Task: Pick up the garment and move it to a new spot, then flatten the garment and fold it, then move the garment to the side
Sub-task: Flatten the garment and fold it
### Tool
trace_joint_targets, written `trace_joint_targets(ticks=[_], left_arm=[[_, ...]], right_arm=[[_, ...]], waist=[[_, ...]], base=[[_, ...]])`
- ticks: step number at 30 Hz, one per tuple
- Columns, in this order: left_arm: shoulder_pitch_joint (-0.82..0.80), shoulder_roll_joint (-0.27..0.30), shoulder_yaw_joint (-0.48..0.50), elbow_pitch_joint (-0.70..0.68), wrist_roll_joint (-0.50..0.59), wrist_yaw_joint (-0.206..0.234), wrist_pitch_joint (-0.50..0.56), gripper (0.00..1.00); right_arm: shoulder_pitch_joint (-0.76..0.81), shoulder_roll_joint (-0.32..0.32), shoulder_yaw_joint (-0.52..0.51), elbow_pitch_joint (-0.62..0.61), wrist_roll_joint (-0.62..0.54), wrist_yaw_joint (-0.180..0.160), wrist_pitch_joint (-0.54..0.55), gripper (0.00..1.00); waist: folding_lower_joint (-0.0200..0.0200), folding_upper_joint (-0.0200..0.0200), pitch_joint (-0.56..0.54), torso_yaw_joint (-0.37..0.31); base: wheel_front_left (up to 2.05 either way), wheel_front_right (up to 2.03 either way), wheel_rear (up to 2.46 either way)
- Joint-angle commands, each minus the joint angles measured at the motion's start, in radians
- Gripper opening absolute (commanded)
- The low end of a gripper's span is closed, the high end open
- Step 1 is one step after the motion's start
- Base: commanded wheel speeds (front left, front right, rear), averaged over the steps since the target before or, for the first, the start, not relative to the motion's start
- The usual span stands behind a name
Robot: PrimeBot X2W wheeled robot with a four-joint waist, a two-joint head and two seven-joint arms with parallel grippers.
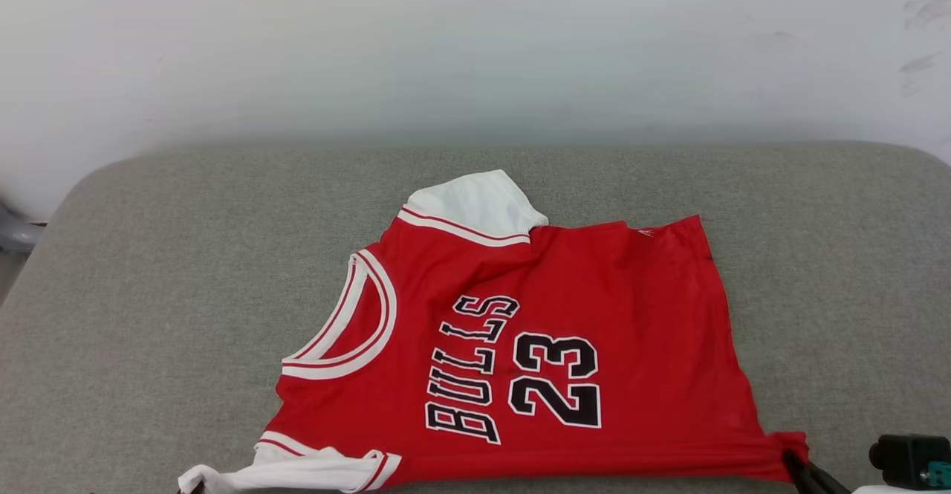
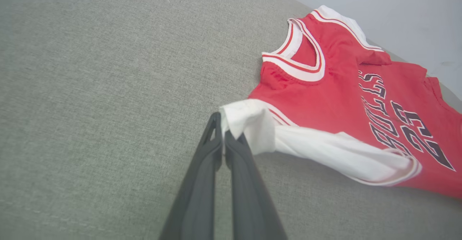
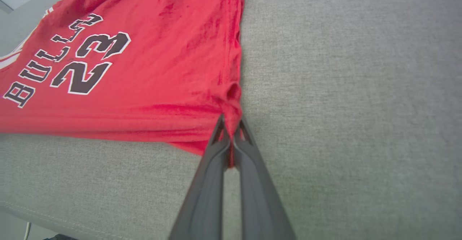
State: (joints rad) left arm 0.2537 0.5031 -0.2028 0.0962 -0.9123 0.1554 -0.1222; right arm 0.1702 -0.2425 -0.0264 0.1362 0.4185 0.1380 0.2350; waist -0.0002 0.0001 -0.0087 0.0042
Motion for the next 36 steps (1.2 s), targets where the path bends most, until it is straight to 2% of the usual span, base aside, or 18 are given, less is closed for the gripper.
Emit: trace_joint_targets(ticks=[1,7,12,20,31,32,33,34,35,36], left_arm=[[0.005,0.022,0.014,-0.021,0.003,0.020,0.004,0.00],[-0.127,0.007,-0.014,-0.044,0.030,0.010,0.016,0.00],[-0.321,-0.006,-0.049,0.026,0.064,-0.036,0.019,0.00],[-0.514,-0.023,-0.098,0.167,0.092,-0.107,0.038,0.00],[-0.590,-0.057,-0.166,0.309,0.090,-0.176,0.088,0.00],[-0.590,-0.060,-0.170,0.320,0.087,-0.179,0.092,0.01],[-0.593,-0.064,-0.171,0.327,0.086,-0.180,0.089,0.34],[-0.595,-0.066,-0.169,0.334,0.086,-0.176,0.081,0.73],[-0.596,-0.066,-0.167,0.340,0.088,-0.171,0.075,1.00],[-0.595,-0.067,-0.163,0.346,0.088,-0.168,0.069,1.00]], right_arm=[[0.023,0.007,-0.037,-0.039,-0.020,-0.013,0.022,0.00],[-0.045,0.044,-0.058,-0.109,-0.057,-0.009,0.071,0.00],[-0.198,0.035,-0.027,-0.097,-0.078,-0.008,0.096,0.00],[-0.360,0.013,0.036,0.007,-0.089,-0.008,0.086,0.00],[-0.417,0.013,0.113,0.187,-0.071,-0.008,0.023,0.00],[-0.422,0.012,0.120,0.202,-0.069,-0.008,0.015,0.11],[-0.425,0.011,0.128,0.211,-0.064,-0.008,-0.001,0.34],[-0.428,0.008,0.131,0.219,-0.065,-0.008,-0.020,0.58],[-0.430,0.008,0.133,0.224,-0.059,-0.008,-0.039,1.00],[-0.431,0.010,0.129,0.225,-0.052,-0.008,-0.064,1.00]], waist=[[0.0002,-0.0001,0.005,-0.004],[0.0002,-0.0001,0.069,-0.007],[0.0002,-0.0001,0.169,-0.019],[0.0002,-0.0001,0.279,-0.022],[0.0002,-0.0001,0.316,-0.020],[0.0002,-0.0001,0.312,-0.020],[0.0002,-0.0001,0.308,-0.020],[0.0002,-0.0001,0.301,-0.019],[0.0002,-0.0001,0.295,-0.018],[0.0002,-0.0001,0.287,-0.016]], base=[[0.00,0.00,0.00],[0.00,0.00,0.00],[0.00,0.00,0.00],[0.00,0.00,0.00],[0.00,0.00,0.00],[0.00,0.00,0.00],[0.00,0.00,0.00],[0.00,0.00,0.00],[0.00,0.00,0.00],[0.00,0.00,0.00]])
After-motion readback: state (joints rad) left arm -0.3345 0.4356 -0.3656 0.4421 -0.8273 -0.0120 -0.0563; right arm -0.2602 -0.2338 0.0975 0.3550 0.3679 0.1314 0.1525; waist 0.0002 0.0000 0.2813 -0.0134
